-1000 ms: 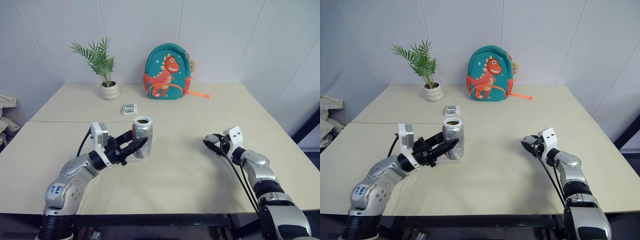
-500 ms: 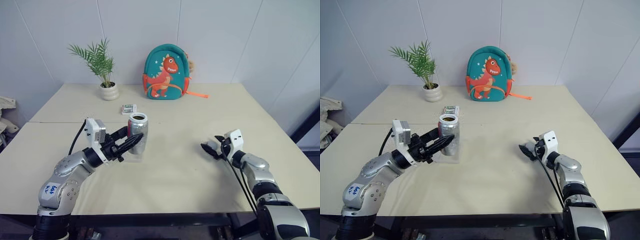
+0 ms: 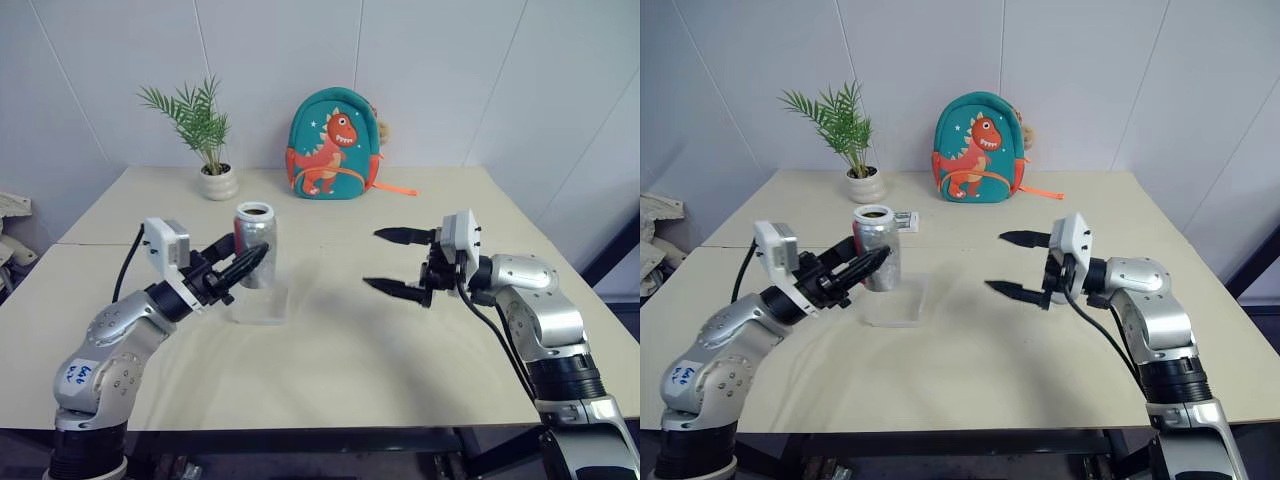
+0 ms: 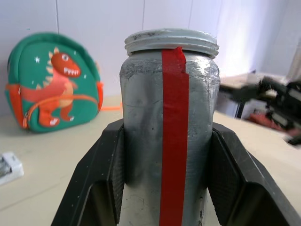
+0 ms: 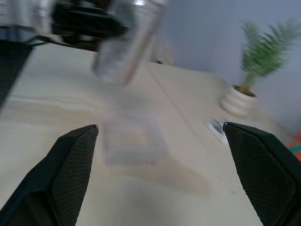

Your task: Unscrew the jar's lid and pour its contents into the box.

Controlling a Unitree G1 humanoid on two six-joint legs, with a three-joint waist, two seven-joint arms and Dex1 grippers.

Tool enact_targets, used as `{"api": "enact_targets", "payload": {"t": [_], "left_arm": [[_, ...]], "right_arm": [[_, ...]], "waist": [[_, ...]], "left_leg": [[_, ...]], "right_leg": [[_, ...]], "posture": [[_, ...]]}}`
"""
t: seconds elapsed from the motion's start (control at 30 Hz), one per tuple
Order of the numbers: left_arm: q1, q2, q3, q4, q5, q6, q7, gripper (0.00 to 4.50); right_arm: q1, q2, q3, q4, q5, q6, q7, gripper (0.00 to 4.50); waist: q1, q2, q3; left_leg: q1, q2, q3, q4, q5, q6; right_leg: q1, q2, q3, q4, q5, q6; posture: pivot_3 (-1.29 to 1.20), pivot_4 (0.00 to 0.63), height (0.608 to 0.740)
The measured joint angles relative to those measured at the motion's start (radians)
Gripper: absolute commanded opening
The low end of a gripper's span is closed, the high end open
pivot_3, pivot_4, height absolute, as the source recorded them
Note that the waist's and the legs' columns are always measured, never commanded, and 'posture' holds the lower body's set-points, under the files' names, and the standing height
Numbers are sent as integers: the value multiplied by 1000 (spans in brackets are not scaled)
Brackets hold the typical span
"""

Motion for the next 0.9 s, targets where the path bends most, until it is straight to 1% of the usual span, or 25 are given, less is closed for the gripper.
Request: {"api": "enact_targets", "payload": {"t": [0.17,0.27,0.33,0.4,0.57,0.7,0.73,0.9], "left_arm": [[-33,47,92,42,-92,7,-53,1989],[-1,107,117,69,-142,48,-114,1989],[37,130,125,107,-137,50,-150,1989],[74,151,124,167,-91,37,-168,1989],[85,153,80,304,110,-124,-168,1989],[73,143,48,352,270,-272,-95,1989],[70,143,42,359,292,-292,-93,1989],[46,127,-18,395,340,-358,-118,1989]], "right_arm": [[-25,-40,2,-73,55,70,46,4481],[-28,-50,3,-102,72,91,57,4481],[-26,-49,3,-103,71,92,52,4481],[-17,-49,4,-101,69,92,48,4481],[4,-41,11,-96,68,94,28,4481],[5,-37,12,-80,62,87,16,4481],[6,-35,12,-79,62,86,11,4481],[13,-15,14,-75,53,84,-16,4481]], "waist": [[-1,0,0],[-2,0,0],[-2,0,0],[-1,0,0],[1,0,0],[3,0,0],[3,0,0],[1,0,0]], "left_leg": [[-1,0,1,3,-1,1],[-1,1,2,3,-1,2],[-1,1,2,3,-2,2],[-1,1,2,3,-2,2],[-2,1,3,4,-2,3],[-3,1,3,4,-3,4],[-3,1,3,4,-3,4],[-3,1,4,4,-5,4]], "right_leg": [[0,0,1,-1,0,0],[0,0,1,-1,0,-1],[0,0,1,-1,-1,-2],[0,0,1,-1,-2,-4],[0,0,1,-3,-3,-7],[0,-1,1,-3,-1,-4],[-1,-1,1,-3,1,-1],[-1,-1,1,-3,1,0]], "posture": [[0,150,740],[0,150,740],[0,150,740],[0,150,740],[0,150,740],[0,150,740],[0,150,740],[0,150,740]]}}
